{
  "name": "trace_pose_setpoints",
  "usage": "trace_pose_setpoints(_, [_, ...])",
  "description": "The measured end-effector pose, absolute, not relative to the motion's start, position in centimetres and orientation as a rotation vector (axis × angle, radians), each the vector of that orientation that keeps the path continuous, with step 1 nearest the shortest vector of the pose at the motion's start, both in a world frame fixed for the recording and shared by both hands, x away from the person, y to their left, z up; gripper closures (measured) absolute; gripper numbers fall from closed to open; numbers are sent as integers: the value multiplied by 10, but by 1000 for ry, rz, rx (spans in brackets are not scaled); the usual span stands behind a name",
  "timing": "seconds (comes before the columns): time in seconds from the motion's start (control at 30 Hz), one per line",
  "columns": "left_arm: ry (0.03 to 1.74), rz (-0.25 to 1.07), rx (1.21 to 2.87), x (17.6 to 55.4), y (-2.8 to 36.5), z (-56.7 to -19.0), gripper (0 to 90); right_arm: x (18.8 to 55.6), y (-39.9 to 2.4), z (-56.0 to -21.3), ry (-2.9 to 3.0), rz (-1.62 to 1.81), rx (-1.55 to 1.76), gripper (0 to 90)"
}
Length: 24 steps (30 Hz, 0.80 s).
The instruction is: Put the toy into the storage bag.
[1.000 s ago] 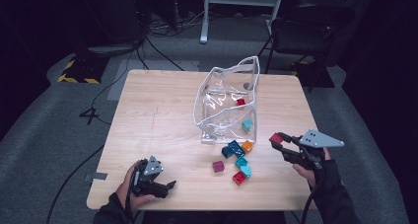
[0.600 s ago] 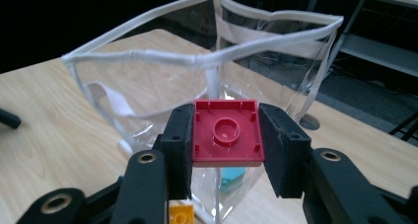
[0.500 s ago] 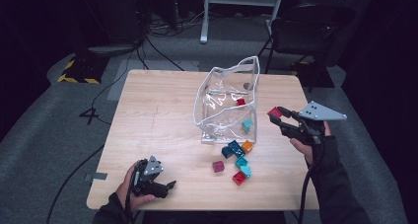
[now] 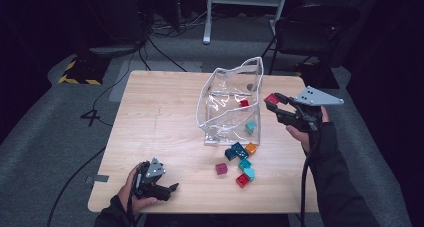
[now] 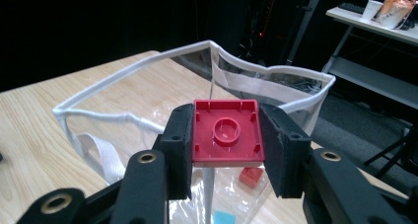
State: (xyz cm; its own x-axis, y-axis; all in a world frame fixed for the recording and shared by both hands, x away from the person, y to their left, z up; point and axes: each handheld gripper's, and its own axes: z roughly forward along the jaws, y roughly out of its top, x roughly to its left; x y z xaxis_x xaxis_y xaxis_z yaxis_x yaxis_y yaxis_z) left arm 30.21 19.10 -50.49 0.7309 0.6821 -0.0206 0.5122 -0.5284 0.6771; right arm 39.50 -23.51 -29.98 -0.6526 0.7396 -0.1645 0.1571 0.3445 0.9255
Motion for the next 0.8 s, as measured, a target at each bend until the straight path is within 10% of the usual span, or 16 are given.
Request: trace_pose_setpoints(0.8, [898, 322, 2250, 302, 191, -505, 110, 422, -178, -284, 2039, 1275, 751, 594])
